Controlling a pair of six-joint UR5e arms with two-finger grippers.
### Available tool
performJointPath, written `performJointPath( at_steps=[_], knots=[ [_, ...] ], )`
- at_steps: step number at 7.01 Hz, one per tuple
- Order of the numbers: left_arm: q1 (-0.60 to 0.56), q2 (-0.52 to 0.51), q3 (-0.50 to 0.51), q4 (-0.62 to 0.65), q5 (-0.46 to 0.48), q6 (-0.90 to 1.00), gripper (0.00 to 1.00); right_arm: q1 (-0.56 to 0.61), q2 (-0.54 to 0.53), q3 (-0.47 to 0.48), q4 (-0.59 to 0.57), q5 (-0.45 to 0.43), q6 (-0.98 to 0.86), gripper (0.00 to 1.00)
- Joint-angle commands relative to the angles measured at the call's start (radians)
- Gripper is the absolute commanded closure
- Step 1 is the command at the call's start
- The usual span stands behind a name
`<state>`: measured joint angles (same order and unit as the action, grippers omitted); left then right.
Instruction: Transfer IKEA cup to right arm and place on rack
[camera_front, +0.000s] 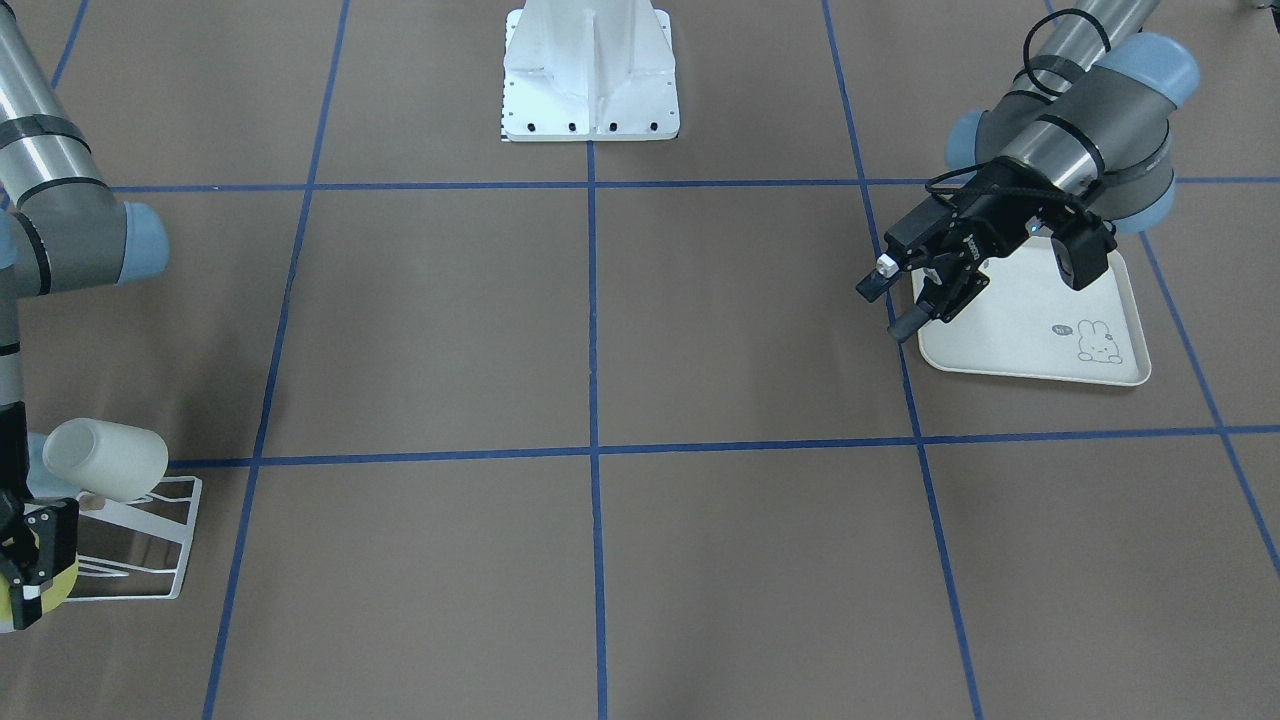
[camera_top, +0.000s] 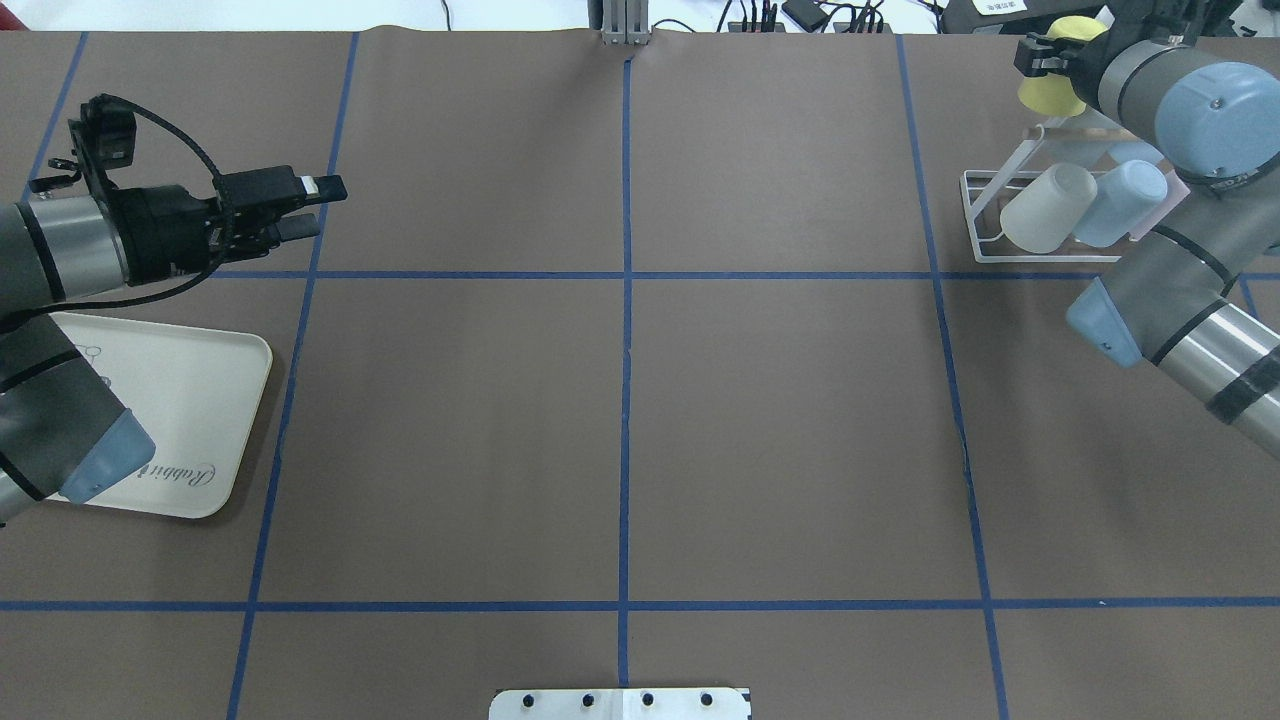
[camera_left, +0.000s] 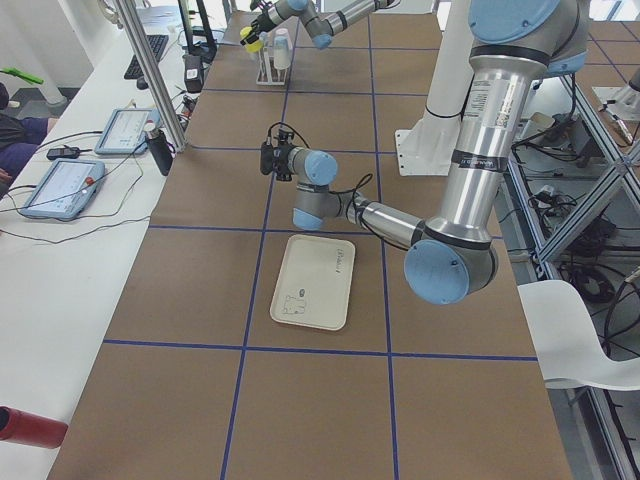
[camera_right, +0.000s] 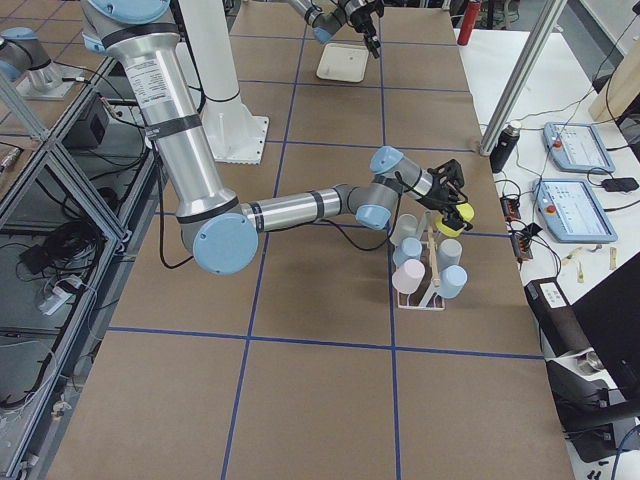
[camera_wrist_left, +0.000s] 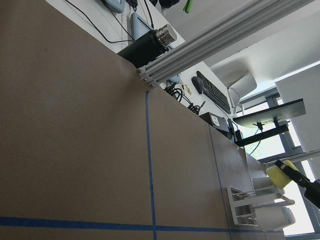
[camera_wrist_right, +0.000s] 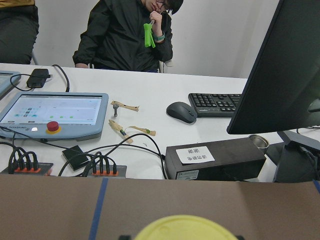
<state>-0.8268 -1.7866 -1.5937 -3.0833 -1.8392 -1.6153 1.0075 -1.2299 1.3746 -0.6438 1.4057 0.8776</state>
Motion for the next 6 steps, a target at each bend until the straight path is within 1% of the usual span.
performJointPath(
  at_steps=[1, 3, 4, 5, 6],
  knots=[
    [0.0, 0.0, -0.002, -0.002, 0.0, 0.0, 0.01, -0.001, -0.043, 0.004, 0.053, 0.076, -0.005, 1.0],
    [0.0, 0.001, -0.003, -0.002, 0.0, 0.0, 0.01, -0.001, -0.048, 0.004, 0.062, 0.075, -0.005, 1.0],
    [0.0, 0.001, -0.003, -0.002, 0.0, 0.0, 0.01, -0.001, -0.045, 0.004, 0.062, 0.076, -0.006, 0.83],
    [0.0, 0.001, -0.003, -0.002, 0.0, 0.0, 0.01, -0.001, -0.043, 0.004, 0.064, 0.079, -0.008, 0.01],
    [0.0, 0.0, -0.003, -0.002, 0.0, 0.0, 0.01, -0.001, -0.045, 0.009, 0.064, 0.081, -0.021, 0.0]
  ],
)
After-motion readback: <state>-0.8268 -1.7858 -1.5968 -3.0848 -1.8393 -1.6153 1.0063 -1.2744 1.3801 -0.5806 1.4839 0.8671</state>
